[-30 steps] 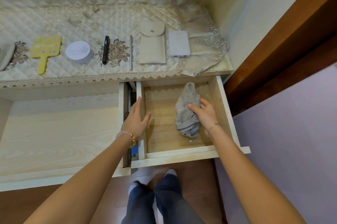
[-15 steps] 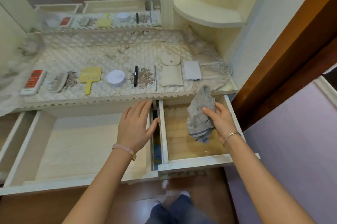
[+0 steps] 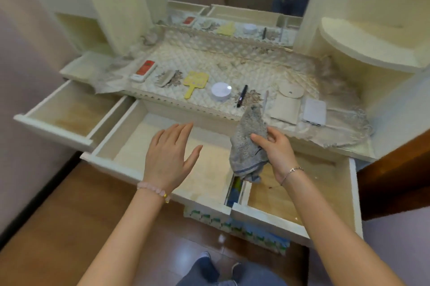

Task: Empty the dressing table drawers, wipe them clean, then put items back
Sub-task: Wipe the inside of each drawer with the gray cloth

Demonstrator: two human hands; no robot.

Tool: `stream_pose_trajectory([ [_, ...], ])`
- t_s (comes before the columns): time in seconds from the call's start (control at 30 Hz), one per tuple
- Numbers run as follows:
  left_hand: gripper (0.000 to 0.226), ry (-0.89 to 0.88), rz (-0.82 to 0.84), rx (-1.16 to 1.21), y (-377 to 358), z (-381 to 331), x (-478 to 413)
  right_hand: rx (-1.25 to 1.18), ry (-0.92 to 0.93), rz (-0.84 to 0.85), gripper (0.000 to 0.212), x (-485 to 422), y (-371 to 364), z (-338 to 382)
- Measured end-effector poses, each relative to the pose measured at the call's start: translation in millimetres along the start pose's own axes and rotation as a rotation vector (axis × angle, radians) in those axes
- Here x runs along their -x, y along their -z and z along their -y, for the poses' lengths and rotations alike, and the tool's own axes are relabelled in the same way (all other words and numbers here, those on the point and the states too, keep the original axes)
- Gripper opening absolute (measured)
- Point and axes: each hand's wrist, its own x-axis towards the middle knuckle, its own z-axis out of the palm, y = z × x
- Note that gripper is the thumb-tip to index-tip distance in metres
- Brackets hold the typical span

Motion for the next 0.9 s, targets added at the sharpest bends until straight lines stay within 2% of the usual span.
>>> stream_pose_trajectory([
  [0.43,0.054,0.656,-0.099,-0.219,62,-12,175,0.21,-0.08,0.591,0.027,54,-93,-20],
  [0.53,0.053,0.788,-0.122,-0.289,84,-12,229,0.237,-0.095,0.745,0.022,88,-130,-31],
  [0.67,0.053,0.956,-0.181,-0.367,116,-5,302,0.301,-0.067,0.944,0.032,145,-187,-46],
  [0.9,0.055,1.243,-0.226,-0.474,173,6,443,0.423,-0.038,1.247,0.035,273,-289,-87],
])
